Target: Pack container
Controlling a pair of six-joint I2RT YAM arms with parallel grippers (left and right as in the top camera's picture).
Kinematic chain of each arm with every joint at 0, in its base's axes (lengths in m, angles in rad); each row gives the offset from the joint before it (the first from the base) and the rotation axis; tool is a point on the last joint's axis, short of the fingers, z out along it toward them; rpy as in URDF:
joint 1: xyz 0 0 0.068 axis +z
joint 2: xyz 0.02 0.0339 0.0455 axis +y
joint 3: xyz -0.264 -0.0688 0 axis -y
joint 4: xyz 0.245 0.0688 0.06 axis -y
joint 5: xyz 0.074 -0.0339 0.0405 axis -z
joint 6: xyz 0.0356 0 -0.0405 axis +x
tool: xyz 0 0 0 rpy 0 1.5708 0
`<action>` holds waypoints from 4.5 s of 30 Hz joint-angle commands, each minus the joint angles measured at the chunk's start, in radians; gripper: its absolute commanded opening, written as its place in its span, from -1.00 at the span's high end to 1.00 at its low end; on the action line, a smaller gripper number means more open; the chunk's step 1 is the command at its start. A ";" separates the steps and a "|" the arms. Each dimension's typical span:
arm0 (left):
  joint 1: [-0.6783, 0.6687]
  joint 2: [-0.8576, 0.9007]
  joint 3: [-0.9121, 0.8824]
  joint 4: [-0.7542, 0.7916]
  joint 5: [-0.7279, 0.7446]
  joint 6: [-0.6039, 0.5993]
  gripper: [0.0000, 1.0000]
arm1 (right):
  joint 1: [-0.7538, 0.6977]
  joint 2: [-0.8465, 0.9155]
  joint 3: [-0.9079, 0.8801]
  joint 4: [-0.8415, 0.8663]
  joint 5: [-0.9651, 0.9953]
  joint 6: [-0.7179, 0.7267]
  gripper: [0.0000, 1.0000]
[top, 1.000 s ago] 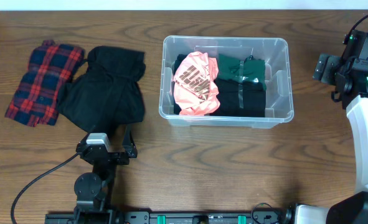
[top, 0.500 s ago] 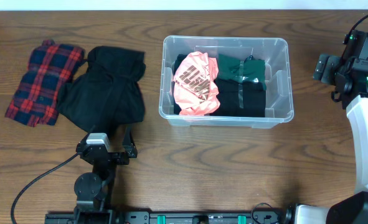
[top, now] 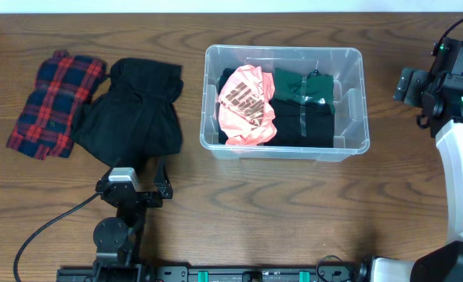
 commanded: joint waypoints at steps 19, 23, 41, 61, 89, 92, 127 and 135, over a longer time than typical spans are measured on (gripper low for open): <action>-0.005 -0.005 -0.017 -0.035 -0.015 -0.002 -0.96 | -0.007 -0.004 0.002 -0.002 0.003 -0.001 -0.99; -0.005 -0.005 -0.017 -0.035 -0.015 -0.002 -0.96 | -0.007 -0.004 0.002 -0.002 0.003 -0.001 -0.98; -0.005 -0.005 -0.017 -0.035 -0.015 -0.002 -0.96 | -0.007 -0.004 0.002 -0.002 0.003 -0.001 -0.99; -0.005 -0.005 -0.017 -0.034 -0.015 -0.002 -0.96 | -0.007 -0.004 0.002 -0.002 0.003 -0.001 -0.98; -0.005 0.675 0.796 -0.259 0.097 0.183 -0.96 | -0.007 -0.004 0.002 -0.002 0.003 -0.001 -0.98; -0.004 0.919 1.064 -0.445 0.097 0.252 -0.96 | -0.007 -0.004 0.002 -0.003 0.003 -0.001 -0.98; 0.080 1.835 1.600 -0.883 0.108 0.243 -0.60 | -0.007 -0.004 0.002 -0.004 0.003 -0.001 -0.99; 0.064 1.920 1.600 -0.879 0.089 0.121 -0.52 | -0.007 -0.004 0.002 -0.004 0.003 -0.001 -0.98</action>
